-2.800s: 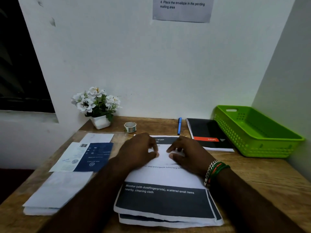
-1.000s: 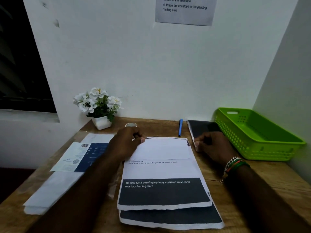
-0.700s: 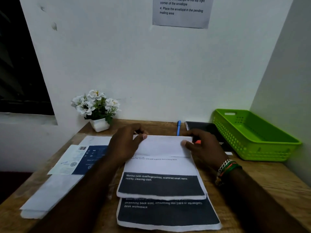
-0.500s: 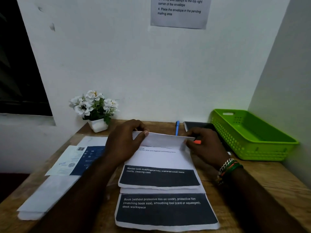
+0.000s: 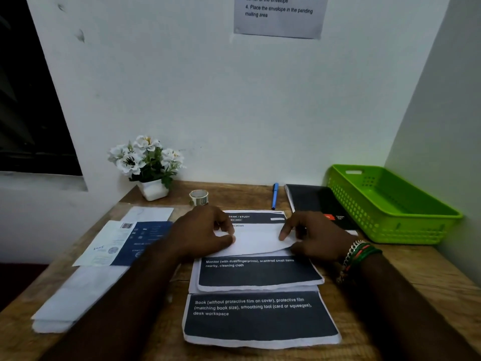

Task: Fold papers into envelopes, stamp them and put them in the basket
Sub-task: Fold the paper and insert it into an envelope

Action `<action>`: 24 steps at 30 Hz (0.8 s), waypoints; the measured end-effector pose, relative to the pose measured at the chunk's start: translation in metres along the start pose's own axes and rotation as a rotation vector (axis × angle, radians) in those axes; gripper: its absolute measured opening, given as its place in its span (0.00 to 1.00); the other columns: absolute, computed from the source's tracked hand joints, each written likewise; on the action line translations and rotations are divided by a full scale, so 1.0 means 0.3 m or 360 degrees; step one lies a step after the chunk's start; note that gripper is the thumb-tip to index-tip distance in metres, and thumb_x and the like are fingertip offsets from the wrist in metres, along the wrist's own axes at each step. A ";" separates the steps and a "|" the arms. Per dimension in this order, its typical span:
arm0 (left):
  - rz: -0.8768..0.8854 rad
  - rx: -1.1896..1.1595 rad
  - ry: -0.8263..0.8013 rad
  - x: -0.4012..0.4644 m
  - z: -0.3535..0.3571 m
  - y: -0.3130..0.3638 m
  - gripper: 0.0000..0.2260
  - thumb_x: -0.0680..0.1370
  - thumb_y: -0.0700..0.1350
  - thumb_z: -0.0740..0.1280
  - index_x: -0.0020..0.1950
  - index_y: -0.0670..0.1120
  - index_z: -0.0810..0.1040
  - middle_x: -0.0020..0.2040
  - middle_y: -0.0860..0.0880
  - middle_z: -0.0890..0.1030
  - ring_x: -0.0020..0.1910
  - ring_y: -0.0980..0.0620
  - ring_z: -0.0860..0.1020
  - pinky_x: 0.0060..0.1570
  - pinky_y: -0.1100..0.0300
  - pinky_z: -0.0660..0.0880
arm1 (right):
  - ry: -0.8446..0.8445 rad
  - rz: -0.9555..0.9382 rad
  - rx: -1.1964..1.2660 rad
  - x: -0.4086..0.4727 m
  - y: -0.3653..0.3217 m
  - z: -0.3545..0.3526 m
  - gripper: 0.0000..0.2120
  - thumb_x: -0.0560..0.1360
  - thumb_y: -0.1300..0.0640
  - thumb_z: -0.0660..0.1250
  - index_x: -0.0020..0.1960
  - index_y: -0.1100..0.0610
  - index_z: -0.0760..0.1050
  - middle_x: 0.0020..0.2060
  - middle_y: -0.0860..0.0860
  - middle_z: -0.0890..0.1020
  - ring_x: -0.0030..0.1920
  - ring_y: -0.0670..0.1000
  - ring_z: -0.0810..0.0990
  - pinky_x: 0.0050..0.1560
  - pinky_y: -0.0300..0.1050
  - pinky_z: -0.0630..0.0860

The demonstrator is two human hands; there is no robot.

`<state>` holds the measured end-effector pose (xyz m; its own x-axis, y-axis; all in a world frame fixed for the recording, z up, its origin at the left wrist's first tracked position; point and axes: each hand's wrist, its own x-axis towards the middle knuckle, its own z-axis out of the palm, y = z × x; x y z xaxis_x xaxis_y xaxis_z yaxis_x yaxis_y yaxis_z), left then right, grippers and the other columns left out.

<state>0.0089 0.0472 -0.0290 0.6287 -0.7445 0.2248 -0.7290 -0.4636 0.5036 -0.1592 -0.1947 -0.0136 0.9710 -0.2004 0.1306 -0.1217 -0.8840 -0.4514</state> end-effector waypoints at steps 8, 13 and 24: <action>0.0060 0.0021 0.0033 0.008 0.041 0.011 0.13 0.74 0.57 0.77 0.55 0.57 0.80 0.55 0.60 0.78 0.57 0.60 0.75 0.60 0.57 0.75 | 0.0174 -0.0158 0.0019 0.007 -0.054 0.053 0.17 0.66 0.43 0.69 0.54 0.44 0.82 0.49 0.41 0.81 0.48 0.43 0.79 0.50 0.45 0.77; 0.0029 0.0005 -0.0041 0.022 0.061 0.023 0.15 0.72 0.58 0.78 0.55 0.57 0.79 0.52 0.61 0.77 0.52 0.62 0.75 0.56 0.58 0.77 | 0.0076 -0.0322 -0.0159 0.050 -0.075 0.126 0.14 0.78 0.50 0.69 0.62 0.50 0.81 0.58 0.44 0.81 0.60 0.44 0.76 0.63 0.41 0.72; 0.0063 0.0004 -0.0085 0.029 0.047 0.014 0.14 0.72 0.57 0.78 0.55 0.55 0.85 0.54 0.58 0.79 0.54 0.60 0.77 0.59 0.58 0.76 | 0.0187 0.0073 -0.0251 0.021 0.003 0.016 0.08 0.76 0.51 0.71 0.45 0.53 0.87 0.41 0.49 0.87 0.42 0.46 0.83 0.42 0.40 0.73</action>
<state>0.0074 0.0319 -0.0366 0.5839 -0.7868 0.2000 -0.7539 -0.4341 0.4931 -0.1521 -0.1949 -0.0173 0.9341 -0.2816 0.2193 -0.2050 -0.9262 -0.3164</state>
